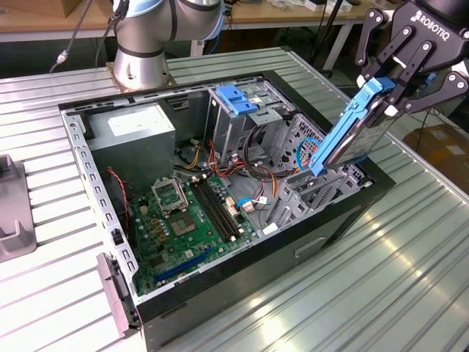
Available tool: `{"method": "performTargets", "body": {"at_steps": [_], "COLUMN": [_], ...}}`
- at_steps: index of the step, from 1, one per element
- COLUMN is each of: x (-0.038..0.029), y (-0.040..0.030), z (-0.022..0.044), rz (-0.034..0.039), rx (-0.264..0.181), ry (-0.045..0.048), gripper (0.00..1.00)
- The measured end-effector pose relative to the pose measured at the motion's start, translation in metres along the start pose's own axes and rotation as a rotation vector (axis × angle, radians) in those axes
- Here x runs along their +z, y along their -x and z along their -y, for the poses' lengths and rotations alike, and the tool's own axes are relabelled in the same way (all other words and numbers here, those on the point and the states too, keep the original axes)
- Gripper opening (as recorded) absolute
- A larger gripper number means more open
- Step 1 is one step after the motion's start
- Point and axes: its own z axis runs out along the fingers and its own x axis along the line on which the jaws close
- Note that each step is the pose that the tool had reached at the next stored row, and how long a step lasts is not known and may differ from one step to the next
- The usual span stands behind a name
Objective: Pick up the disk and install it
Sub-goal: 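Pick up the disk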
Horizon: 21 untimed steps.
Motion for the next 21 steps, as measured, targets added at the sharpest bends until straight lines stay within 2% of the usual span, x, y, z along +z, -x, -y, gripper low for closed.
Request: {"method": "performTargets", "body": {"at_steps": [21], "x": [-0.0004], "y": [-0.0025], "z": [0.0196], "rz": [0.0], "rx": [0.0], "ry": [0.0], "gripper": [0.37]}}
